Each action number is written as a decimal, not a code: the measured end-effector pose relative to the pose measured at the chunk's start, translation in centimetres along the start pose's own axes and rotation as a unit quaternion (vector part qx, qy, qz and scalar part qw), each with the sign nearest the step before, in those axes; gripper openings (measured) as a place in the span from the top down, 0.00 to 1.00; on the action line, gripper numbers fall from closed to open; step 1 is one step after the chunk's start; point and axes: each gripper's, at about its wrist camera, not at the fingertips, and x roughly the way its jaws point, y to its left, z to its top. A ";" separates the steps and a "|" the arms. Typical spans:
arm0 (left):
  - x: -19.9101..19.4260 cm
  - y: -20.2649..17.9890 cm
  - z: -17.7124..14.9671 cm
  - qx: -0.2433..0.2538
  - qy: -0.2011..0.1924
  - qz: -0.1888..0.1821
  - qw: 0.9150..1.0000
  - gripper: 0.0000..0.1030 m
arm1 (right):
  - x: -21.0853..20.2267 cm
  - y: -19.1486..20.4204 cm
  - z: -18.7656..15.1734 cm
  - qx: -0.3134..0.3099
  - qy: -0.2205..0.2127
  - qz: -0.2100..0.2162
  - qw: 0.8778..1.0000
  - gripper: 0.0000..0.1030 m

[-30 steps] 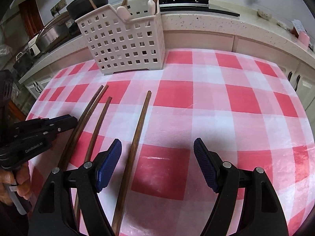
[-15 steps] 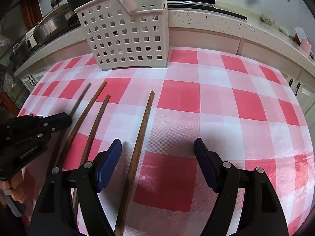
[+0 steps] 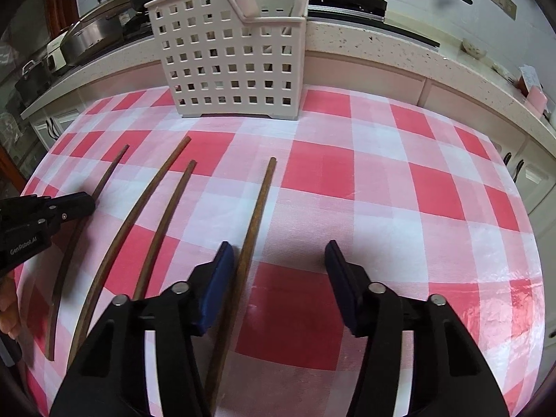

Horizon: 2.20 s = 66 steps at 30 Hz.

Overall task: Organize utensils
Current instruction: 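Close the left gripper on a chopstick while the right gripper grasps another, then lift both held chopsticks upright and carry them over the white caddy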

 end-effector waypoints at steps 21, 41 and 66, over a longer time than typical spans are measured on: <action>0.2 -0.9 0.1 0.018 -0.003 0.022 1.000 0.91 | -0.2 -0.4 0.0 0.005 -0.010 0.007 1.000 0.88; -10.1 -1.6 0.1 0.023 -0.094 0.012 0.995 0.94 | -9.5 -1.3 0.5 0.008 -0.081 0.021 0.996 0.92; -16.9 -2.6 4.7 0.044 -0.154 -0.021 0.987 0.94 | -17.1 -3.6 5.2 0.001 -0.143 0.052 0.988 0.93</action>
